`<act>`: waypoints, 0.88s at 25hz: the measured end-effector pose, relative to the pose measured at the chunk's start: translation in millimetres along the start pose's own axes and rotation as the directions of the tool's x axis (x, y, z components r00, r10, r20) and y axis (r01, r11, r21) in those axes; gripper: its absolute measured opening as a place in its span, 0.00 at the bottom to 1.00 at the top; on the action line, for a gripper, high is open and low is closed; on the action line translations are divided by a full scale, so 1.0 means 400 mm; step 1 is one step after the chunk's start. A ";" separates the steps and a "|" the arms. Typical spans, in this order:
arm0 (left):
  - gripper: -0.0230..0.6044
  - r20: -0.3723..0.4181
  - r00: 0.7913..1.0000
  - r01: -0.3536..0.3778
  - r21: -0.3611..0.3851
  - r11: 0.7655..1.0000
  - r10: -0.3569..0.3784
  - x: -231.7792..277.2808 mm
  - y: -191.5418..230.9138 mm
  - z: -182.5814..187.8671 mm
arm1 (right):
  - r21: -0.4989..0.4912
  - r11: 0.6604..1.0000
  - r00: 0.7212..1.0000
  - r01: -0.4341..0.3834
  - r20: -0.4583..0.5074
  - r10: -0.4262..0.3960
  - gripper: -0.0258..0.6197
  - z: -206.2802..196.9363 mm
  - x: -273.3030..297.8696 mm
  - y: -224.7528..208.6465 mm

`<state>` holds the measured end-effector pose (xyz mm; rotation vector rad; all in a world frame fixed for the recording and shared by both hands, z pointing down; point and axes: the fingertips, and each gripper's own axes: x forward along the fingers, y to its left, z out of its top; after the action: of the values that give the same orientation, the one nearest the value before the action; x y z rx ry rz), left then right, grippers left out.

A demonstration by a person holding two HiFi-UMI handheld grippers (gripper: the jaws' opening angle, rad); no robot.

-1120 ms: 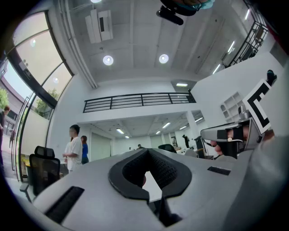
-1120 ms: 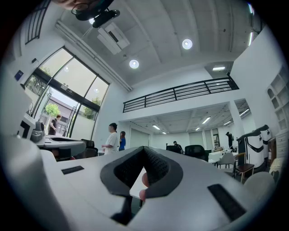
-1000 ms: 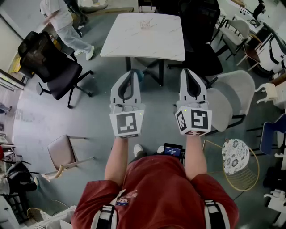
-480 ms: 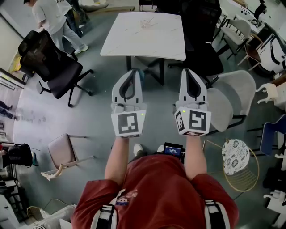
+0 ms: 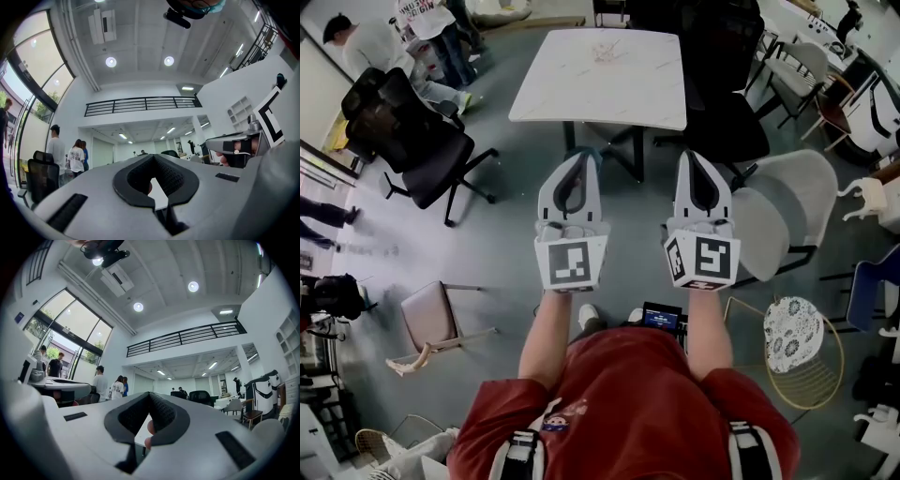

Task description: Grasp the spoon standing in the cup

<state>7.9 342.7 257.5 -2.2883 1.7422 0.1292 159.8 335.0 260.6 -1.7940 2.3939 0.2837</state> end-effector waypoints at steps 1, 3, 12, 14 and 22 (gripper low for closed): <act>0.04 -0.002 1.000 0.000 0.003 1.000 0.000 0.003 -0.009 0.000 | 0.003 1.000 1.000 -0.002 -0.001 0.002 0.04 -0.001 -0.001 -0.008; 0.04 -0.005 1.000 0.001 0.007 1.000 -0.001 0.011 -0.027 0.000 | 0.008 1.000 1.000 -0.009 0.000 0.009 0.04 -0.003 -0.004 -0.025; 0.04 -0.010 1.000 -0.027 0.003 1.000 0.027 0.047 -0.123 -0.001 | 0.013 0.999 0.999 -0.043 0.000 0.043 0.04 -0.015 -0.017 -0.114; 0.04 -0.018 0.999 -0.028 0.015 0.999 0.028 0.052 -0.142 -0.004 | 0.020 0.999 0.999 -0.048 -0.001 0.048 0.04 -0.019 -0.021 -0.133; 0.04 -0.027 0.998 -0.058 0.001 0.998 0.058 0.070 -0.185 -0.011 | 0.042 0.996 0.997 -0.072 -0.003 0.073 0.04 -0.042 -0.024 -0.185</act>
<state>86.0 333.5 266.6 -2.2505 1.8225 0.1096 233.6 320.1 273.8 -1.6943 2.4526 0.2353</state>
